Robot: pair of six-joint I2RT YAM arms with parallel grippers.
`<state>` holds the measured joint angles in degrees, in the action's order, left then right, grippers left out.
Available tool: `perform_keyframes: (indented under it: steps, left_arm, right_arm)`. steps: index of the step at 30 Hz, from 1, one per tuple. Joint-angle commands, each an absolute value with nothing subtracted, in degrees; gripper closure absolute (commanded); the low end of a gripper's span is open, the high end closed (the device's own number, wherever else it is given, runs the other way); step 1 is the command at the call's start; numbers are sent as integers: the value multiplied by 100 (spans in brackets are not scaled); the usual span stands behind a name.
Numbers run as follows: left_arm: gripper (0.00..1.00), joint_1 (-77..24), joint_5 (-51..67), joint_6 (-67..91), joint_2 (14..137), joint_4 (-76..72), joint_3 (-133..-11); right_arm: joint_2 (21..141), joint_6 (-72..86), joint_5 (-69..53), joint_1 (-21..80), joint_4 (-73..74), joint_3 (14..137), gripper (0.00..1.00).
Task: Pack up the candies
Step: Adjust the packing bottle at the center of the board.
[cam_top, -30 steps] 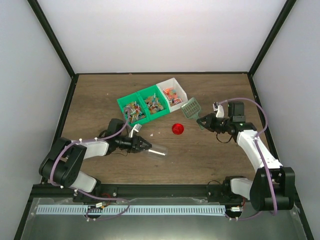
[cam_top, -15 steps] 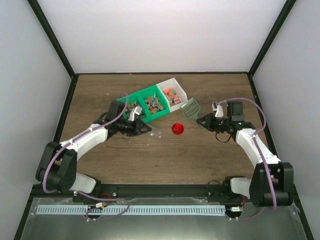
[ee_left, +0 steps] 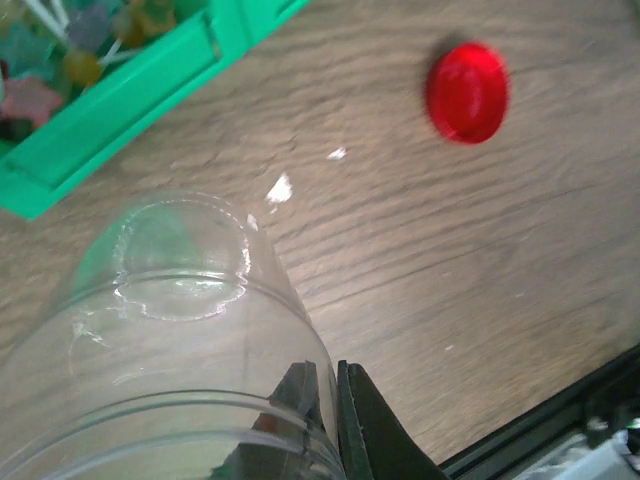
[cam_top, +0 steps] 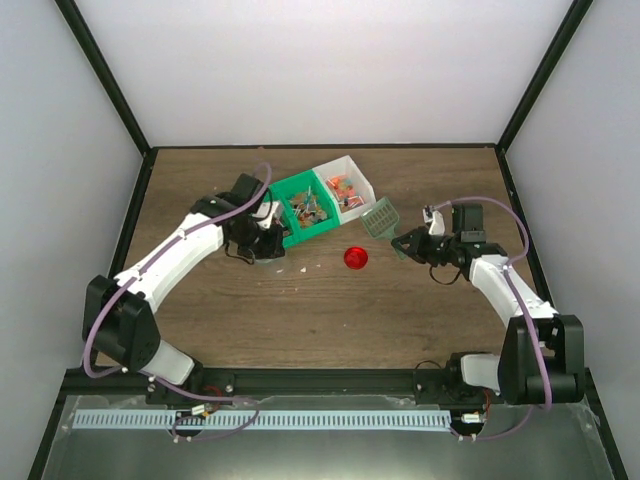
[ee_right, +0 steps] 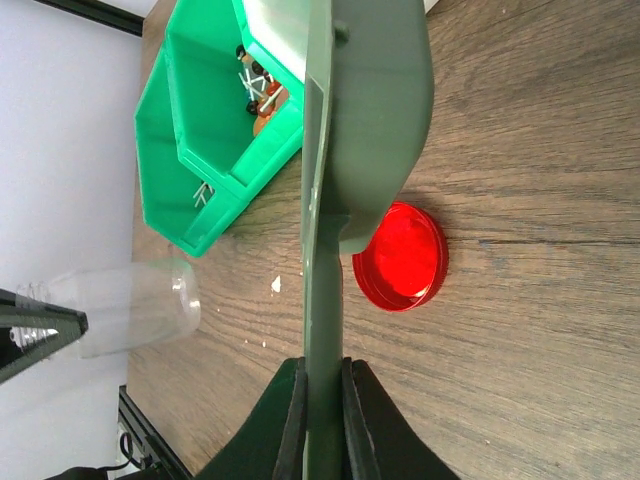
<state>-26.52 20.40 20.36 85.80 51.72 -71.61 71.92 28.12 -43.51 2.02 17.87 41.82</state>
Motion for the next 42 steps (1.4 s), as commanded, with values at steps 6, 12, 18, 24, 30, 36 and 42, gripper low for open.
perform_keyframes:
  steps: [6,12,18,24,30,36,42]
  left_arm:
    - [95,-3317,713,1890,8982,6608,-7615]
    - [95,-3577,769,1984,9063,6369,-7508]
    - [96,-3700,1094,2097,9090,5874,-7491]
    - [96,-4013,1243,2182,9361,5556,-7515]
    - [96,-4250,1425,2292,9553,5237,-7597]
    - [96,-4373,1477,2237,9717,5230,-7606]
    - [87,-4397,1443,2152,9725,5265,-7595]
  right_arm:
    - [7323,2771,-4515,149,1640,4355,96]
    - [7307,2749,-4489,149,1662,4332,96]
    - [7260,2747,-4482,150,1677,4289,96]
    - [7205,2733,-4444,154,1745,4296,96]
    - [7148,2681,-4377,154,1834,4296,96]
    - [7141,2673,-4373,149,1847,4314,96]
    - [7140,2675,-4375,149,1873,4339,96]
